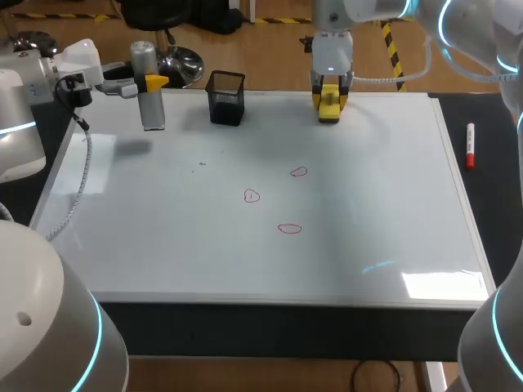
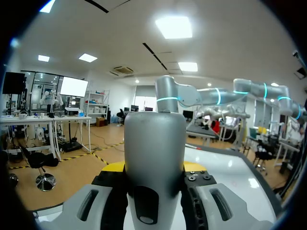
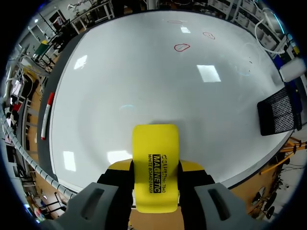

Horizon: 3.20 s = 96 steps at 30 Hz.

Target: Pick up the inspection probe, press it on each red-marked spot on the whiteboard one by one, put down the probe, pick up the eraser, and wipe off all the red marks.

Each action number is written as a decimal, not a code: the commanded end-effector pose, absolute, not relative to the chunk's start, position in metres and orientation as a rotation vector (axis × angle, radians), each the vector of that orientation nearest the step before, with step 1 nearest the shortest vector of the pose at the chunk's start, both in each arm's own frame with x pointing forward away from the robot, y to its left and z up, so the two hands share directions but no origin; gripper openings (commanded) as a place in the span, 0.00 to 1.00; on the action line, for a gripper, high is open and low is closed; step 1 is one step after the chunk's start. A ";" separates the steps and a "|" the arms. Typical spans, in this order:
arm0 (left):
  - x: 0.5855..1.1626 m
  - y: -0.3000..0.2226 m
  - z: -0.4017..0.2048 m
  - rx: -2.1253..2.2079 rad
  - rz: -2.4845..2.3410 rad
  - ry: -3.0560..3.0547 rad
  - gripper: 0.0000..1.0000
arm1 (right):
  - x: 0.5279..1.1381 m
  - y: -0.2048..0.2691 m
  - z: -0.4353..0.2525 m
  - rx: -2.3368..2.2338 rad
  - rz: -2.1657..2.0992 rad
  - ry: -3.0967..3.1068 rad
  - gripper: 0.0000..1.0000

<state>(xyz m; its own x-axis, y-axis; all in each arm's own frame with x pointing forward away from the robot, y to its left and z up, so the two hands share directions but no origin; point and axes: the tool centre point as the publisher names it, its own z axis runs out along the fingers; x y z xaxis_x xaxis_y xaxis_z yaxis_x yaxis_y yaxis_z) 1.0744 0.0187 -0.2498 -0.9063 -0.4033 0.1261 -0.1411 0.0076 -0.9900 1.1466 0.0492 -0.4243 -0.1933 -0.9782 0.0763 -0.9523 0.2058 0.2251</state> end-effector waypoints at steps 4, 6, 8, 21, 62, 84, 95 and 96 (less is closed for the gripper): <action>1.073 0.018 -0.249 -0.574 -2.003 2.078 0.00 | 1.134 0.042 -0.397 1.865 -0.133 -2.318 0.00; 1.073 0.018 -0.249 -0.574 -2.003 2.078 0.00 | 1.133 0.041 -0.393 1.867 -0.125 -2.323 0.00; 1.073 0.018 -0.249 -0.574 -2.003 2.078 0.00 | 1.132 0.039 -0.387 1.860 -0.118 -2.335 0.00; 1.073 0.018 -0.249 -0.574 -2.003 2.078 0.00 | 1.108 0.012 -0.356 1.701 -0.061 -2.493 0.00; 1.073 0.018 -0.249 -0.574 -2.003 2.078 0.00 | 0.967 -0.031 -0.335 1.064 0.238 -2.869 0.00; 1.073 0.018 -0.249 -0.574 -2.003 2.078 0.00 | 0.977 -0.074 -0.351 0.892 0.102 -2.998 0.00; 1.073 0.018 -0.249 -0.574 -2.003 2.078 0.00 | 1.002 -0.084 -0.357 0.910 0.047 -3.000 0.00; 1.073 0.018 -0.249 -0.574 -2.003 2.078 0.00 | 1.004 -0.084 -0.357 0.909 0.048 -3.000 0.00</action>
